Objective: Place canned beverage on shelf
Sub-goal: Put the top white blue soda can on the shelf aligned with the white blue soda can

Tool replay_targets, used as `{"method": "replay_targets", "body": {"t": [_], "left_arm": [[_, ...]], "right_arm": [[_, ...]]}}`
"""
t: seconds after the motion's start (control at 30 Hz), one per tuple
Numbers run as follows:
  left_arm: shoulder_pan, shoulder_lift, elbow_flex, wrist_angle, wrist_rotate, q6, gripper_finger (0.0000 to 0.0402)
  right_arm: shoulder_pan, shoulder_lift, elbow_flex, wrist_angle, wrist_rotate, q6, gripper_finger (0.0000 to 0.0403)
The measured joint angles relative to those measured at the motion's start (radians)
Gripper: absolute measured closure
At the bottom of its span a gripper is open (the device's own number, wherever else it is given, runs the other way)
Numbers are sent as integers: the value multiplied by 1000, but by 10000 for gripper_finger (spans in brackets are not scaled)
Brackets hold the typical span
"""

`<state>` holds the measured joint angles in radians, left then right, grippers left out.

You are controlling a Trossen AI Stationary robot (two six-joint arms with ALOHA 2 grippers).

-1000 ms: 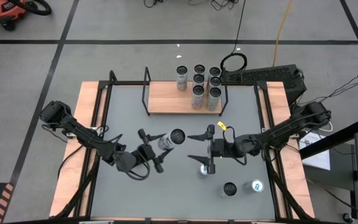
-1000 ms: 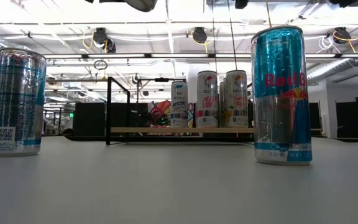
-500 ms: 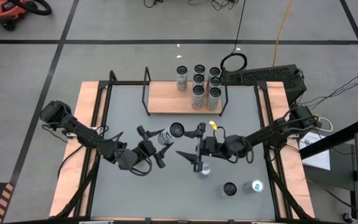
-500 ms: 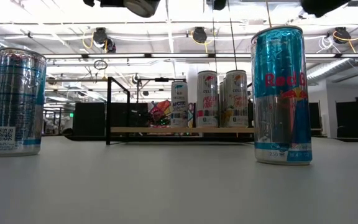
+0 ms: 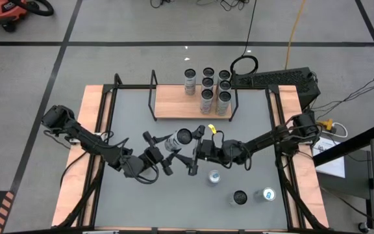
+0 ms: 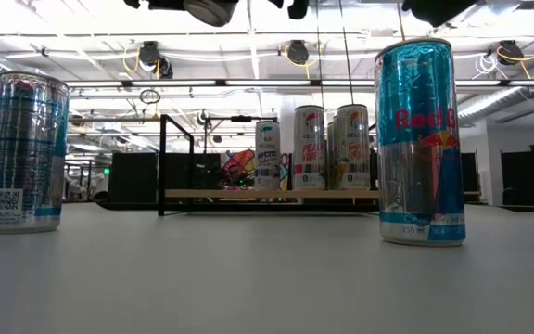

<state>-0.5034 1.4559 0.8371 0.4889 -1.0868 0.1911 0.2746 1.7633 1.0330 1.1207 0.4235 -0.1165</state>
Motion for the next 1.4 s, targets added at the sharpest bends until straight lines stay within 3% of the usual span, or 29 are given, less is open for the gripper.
{"method": "replay_targets", "body": {"t": [0.67, 1.13, 1.4], "left_arm": [[0, 0, 0, 3, -22, 1, 143], [9, 1, 0, 29, -15, -2, 143], [19, 1, 0, 30, 9, -3, 143]], "right_arm": [[-18, 2, 8, -2, -6, 3, 164], [-41, 1, 8, -42, -30, -5, 127], [-69, 1, 8, -48, -102, -2, 148]]}}
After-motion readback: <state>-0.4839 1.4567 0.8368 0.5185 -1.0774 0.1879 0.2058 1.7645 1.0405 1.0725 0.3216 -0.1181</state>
